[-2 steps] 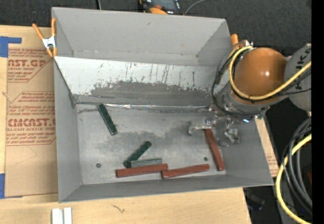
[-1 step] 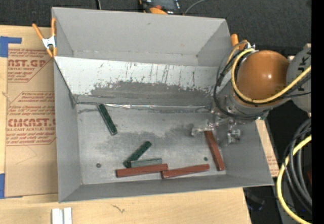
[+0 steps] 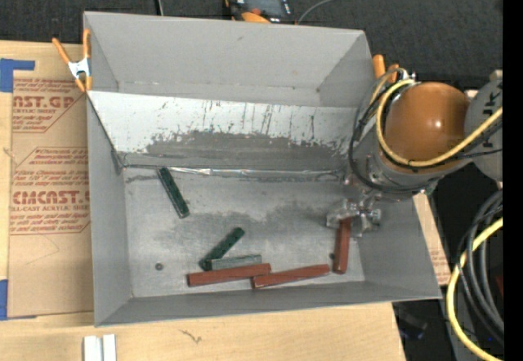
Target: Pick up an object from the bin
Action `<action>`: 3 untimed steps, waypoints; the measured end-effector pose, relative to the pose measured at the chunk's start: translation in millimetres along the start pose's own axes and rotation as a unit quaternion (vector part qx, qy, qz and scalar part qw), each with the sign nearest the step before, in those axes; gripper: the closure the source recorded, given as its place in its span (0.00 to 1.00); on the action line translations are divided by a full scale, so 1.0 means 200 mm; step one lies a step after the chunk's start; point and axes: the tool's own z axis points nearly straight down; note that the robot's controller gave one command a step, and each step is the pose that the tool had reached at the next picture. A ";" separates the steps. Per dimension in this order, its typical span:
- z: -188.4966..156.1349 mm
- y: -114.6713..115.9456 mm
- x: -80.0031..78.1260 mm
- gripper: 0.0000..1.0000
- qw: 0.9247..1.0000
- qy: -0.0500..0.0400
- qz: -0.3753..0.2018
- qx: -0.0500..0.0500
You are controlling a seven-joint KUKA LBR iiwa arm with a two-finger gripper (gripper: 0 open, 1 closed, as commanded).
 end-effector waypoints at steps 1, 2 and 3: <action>-0.09 -0.07 0.04 1.00 1.000 -0.004 -0.029 -0.003; -0.61 -0.08 -0.06 1.00 0.999 0.001 -0.038 0.004; -1.06 0.04 0.02 1.00 0.979 0.002 -0.206 0.001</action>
Offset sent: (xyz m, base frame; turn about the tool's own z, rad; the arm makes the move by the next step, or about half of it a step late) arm 0.0093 -0.0219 0.0185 -0.0584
